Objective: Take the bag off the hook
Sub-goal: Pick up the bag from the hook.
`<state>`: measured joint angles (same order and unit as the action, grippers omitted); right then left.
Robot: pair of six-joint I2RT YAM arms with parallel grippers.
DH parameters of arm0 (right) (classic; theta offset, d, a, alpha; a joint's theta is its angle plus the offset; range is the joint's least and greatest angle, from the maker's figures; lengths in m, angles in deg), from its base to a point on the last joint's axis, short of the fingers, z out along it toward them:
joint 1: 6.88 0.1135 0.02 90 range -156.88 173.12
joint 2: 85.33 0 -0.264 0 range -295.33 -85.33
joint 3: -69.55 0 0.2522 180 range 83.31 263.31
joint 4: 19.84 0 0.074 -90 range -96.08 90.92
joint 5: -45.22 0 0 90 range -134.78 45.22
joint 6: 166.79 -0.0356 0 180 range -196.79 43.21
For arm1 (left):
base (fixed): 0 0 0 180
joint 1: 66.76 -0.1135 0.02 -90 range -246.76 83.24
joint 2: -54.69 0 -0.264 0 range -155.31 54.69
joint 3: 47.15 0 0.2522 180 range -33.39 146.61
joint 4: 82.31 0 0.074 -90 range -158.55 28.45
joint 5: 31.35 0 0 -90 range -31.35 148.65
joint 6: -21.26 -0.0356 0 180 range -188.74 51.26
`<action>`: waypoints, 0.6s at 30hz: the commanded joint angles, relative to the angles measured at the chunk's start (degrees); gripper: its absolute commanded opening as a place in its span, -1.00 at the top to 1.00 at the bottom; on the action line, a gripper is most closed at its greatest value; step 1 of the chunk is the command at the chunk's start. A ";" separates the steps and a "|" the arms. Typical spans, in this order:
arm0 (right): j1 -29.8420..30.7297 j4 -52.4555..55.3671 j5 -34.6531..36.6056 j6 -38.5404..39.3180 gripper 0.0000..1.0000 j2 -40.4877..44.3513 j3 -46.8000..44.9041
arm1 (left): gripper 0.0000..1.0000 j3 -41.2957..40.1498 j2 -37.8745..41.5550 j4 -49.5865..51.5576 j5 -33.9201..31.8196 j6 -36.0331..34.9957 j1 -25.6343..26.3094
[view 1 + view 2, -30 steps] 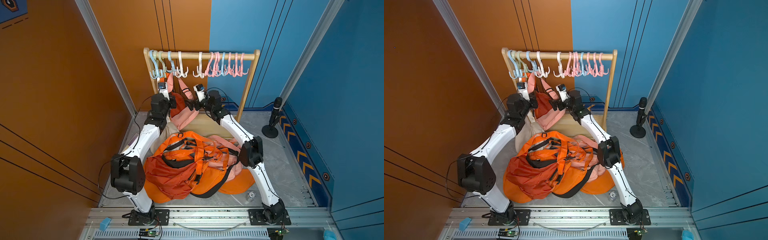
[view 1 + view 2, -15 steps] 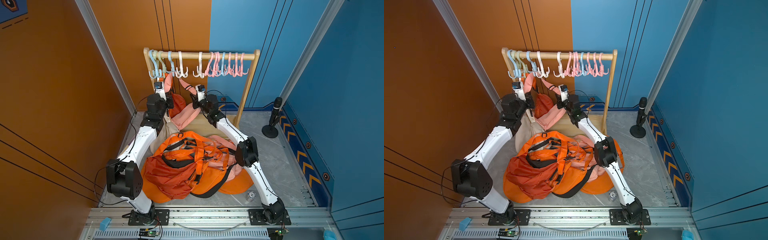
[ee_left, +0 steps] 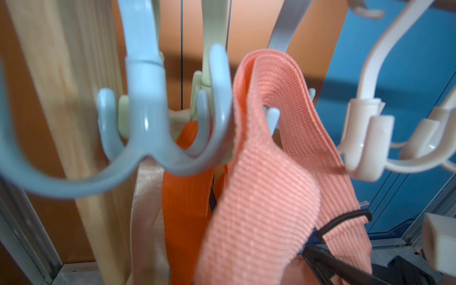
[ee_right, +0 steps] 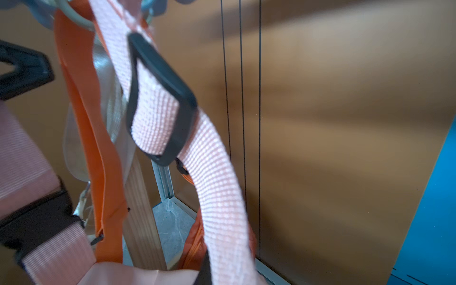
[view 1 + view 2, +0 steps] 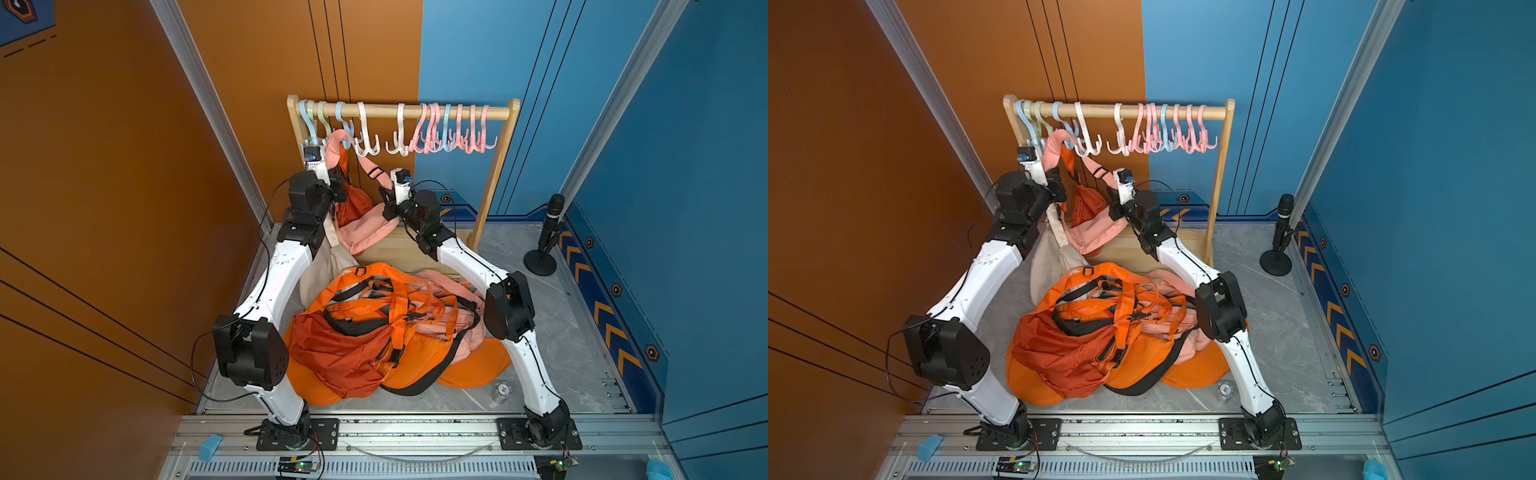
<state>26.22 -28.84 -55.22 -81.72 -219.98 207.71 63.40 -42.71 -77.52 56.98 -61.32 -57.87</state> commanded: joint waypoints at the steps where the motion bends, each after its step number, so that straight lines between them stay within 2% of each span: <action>1: 1.45 -2.99 -2.21 -0.85 1.00 3.88 -1.88 | 1.00 5.17 -1.51 1.18 1.42 0.67 -0.04; 7: 2.25 -5.70 -2.75 -1.13 1.00 8.78 -8.39 | 1.00 7.00 -0.69 1.22 1.43 0.45 0.08; 18: 4.25 -9.83 -2.62 -0.79 1.00 19.94 -20.63 | 1.00 2.99 7.47 1.13 1.67 -0.38 0.19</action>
<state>29.30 -34.66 -56.73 -82.18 -205.27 189.05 66.62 -39.91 -74.33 57.48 -61.19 -57.85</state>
